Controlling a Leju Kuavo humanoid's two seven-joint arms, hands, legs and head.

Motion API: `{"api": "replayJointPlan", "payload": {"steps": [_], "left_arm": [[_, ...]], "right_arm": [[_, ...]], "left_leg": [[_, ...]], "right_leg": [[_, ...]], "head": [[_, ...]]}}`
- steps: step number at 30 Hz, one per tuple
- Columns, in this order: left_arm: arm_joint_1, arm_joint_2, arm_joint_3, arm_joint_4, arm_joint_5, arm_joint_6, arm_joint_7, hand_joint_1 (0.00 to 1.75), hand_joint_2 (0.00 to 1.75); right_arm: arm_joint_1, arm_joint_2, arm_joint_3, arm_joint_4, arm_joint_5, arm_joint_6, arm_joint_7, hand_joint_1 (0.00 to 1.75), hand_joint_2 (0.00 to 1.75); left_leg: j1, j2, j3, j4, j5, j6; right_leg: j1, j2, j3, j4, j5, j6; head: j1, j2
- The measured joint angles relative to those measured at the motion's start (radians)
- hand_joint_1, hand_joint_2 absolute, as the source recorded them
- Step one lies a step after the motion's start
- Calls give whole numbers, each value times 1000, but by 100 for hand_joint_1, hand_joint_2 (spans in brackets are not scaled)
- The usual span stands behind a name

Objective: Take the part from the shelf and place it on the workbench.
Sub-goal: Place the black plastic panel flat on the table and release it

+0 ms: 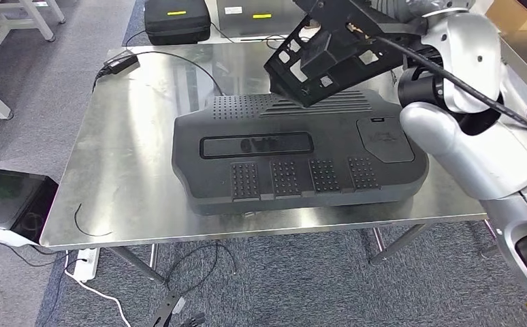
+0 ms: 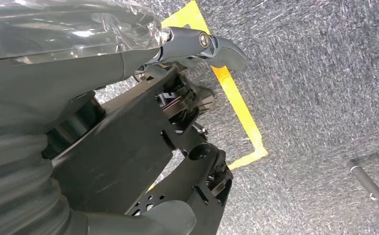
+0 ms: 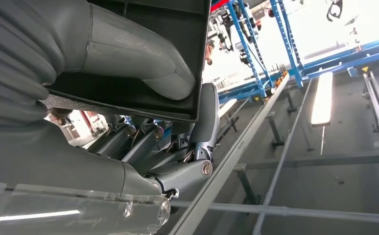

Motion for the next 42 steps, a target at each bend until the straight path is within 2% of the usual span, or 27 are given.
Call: {"api": "replayJointPlan", "payload": {"steps": [10, 14, 32, 42], "left_arm": [[-1, 0, 0, 0, -6, 3, -7, 0, 175], [-1, 0, -1, 0, -12, -8, 0, 0, 175], [-1, 0, -2, 0, -2, 13, 0, 0, 175], [-1, 0, -2, 0, -1, 10, 0, 0, 175]], "right_arm": [[-1, 52, 29, 77, 23, -20, -18, 175, 175], [-6, 58, 35, 100, 42, -22, -15, 0, 0], [-15, 91, 45, 189, 36, -24, -13, 0, 0], [-15, 107, 57, 217, 6, -16, -45, 0, 0]], "left_leg": [[0, 0, 2, -1, 1, 1], [1, 0, 3, -1, 1, 1], [2, 1, 6, -2, 2, 1], [2, 1, 7, -2, 2, 1]], "right_leg": [[0, 0, 0, 1, 0, 2], [1, 0, 0, 1, 0, 2], [2, 0, 3, 1, 0, 2], [2, 0, 4, 1, 0, 2]], "head": [[-3, 0], [-4, 0], [-4, 0], [-5, 0]]}}
